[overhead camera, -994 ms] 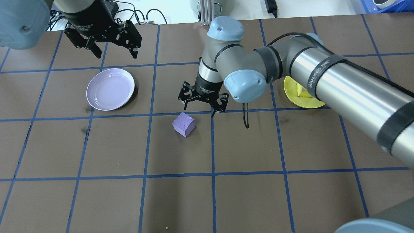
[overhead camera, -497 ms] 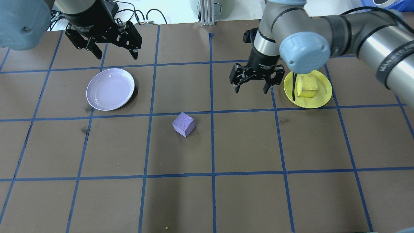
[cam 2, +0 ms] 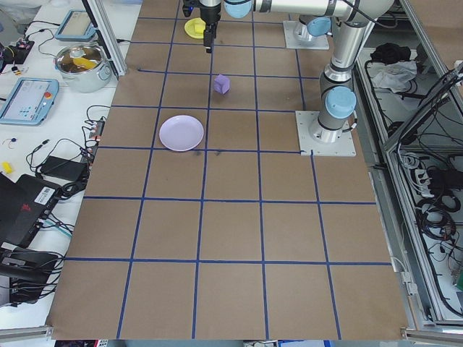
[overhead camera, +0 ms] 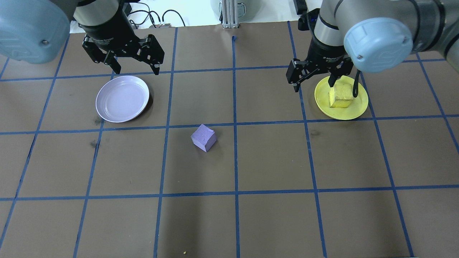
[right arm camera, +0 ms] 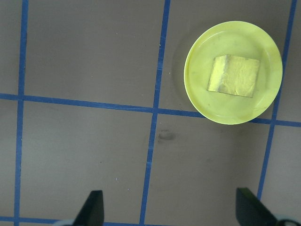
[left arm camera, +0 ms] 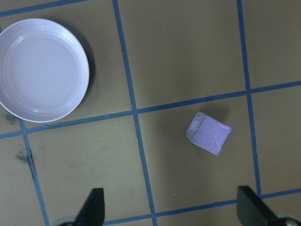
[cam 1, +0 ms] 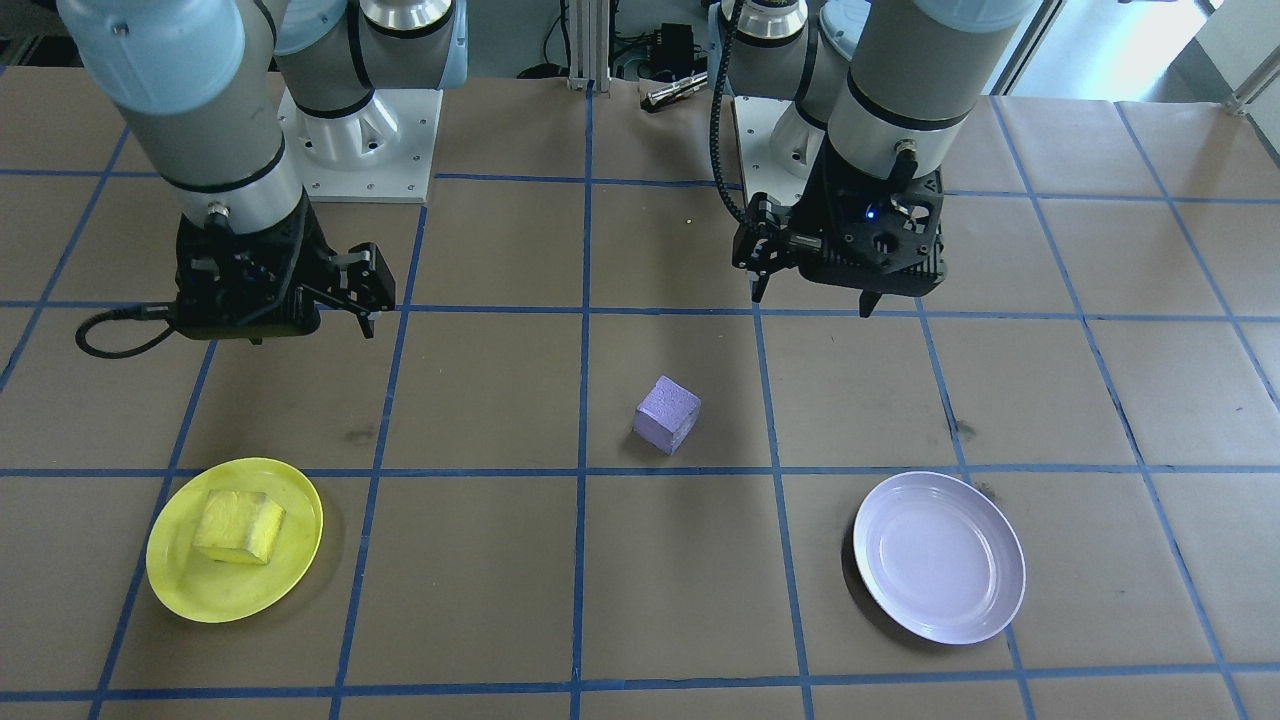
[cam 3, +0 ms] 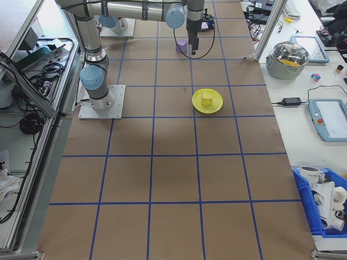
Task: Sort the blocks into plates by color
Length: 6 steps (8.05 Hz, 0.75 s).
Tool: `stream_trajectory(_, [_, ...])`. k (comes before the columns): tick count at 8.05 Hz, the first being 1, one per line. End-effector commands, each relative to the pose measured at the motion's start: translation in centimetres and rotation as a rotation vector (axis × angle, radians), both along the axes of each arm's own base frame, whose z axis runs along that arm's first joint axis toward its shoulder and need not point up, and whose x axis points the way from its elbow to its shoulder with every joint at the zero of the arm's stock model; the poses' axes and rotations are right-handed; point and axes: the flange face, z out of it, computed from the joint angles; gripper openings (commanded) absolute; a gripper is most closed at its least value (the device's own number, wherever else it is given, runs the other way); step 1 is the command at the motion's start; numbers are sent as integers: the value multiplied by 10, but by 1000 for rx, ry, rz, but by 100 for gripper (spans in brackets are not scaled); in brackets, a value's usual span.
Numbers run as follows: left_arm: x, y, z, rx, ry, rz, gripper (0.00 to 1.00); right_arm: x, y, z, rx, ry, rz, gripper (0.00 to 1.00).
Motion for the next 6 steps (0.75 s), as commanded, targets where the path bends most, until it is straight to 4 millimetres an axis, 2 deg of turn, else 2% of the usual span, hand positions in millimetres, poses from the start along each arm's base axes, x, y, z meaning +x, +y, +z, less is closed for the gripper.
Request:
stream_trajectory(1, [-43, 24, -46, 93, -13, -185, 100, -2, 14, 19, -46, 16, -3, 100])
stream_trajectory(2, [-62, 35, -64, 115, -17, -282, 100, -2, 17, 22, -53, 14, -2, 100])
stream_trajectory(3, [-72, 37, -76, 89, -16, -304, 100, -3, 17, 22, -53, 19, 0, 100])
stream_trajectory(6, [-83, 15, -119, 63, -14, -362, 100, -3, 17, 22, -53, 18, 9, 100])
